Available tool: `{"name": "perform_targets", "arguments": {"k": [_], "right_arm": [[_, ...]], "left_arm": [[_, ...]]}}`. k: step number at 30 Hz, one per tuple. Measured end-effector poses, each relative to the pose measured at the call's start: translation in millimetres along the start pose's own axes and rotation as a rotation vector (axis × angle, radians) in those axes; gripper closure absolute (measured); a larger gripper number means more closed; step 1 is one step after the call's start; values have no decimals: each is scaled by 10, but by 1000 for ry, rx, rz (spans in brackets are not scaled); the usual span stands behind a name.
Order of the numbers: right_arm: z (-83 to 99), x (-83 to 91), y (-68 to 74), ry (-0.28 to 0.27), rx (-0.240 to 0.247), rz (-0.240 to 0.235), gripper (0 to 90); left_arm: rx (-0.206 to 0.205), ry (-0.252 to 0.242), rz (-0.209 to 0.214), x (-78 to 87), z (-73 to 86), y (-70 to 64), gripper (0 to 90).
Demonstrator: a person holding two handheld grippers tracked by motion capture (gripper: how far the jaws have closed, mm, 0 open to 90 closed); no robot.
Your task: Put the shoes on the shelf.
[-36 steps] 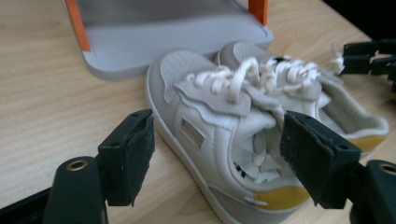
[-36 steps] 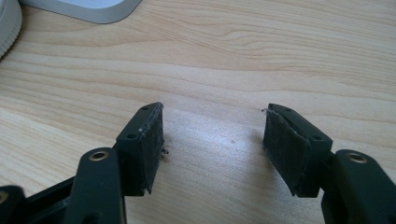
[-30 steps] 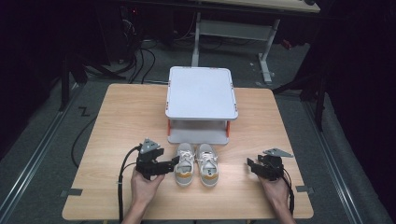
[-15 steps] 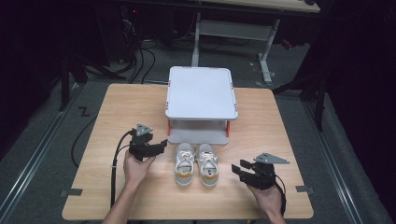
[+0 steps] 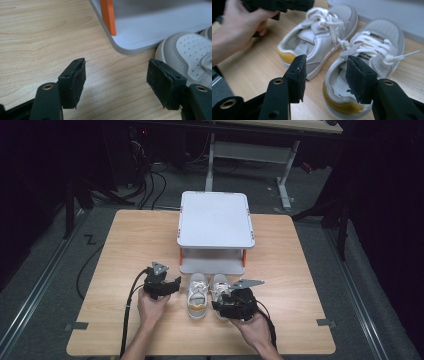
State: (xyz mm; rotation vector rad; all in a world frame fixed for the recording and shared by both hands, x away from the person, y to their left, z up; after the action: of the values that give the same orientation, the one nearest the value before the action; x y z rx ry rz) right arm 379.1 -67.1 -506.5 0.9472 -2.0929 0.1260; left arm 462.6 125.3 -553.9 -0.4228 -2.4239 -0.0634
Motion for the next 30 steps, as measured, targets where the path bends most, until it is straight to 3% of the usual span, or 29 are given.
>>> {"name": "perform_targets", "arguments": {"k": [2, 6, 12, 19, 23, 30], "right_arm": [[9, -32, -5, 11, -10, 2, 483], [9, -105, 5, 28, -29, 18, 457], [-37, -151, 74, 45, -31, 32, 439], [-61, -181, 93, 74, -47, 52, 472], [-25, -202, 131, 120, -86, 62, 452], [-108, -221, 91, 123, -139, 78, 448]], "left_arm": [[-1, -9, -11, -8, 30, -3, 324], [-24, 29, -38, -74, 145, 7, 321], [-47, 23, -58, -67, 145, -13, 323], [-42, 18, -60, -60, 147, -17, 317], [-50, 13, -62, -53, 145, -23, 316], [-39, -9, -53, -32, 135, -20, 315]]}}
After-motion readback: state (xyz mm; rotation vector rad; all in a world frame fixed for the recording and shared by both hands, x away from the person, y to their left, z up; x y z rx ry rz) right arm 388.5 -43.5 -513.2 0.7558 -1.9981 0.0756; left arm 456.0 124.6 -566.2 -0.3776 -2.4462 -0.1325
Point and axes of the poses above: each handheld gripper's, and its own axes: x roughly backward along the jaws, z roughly out of its underside, y roughly to its left, the point moved 10 cm from there along -x, roughly forward along the jaws
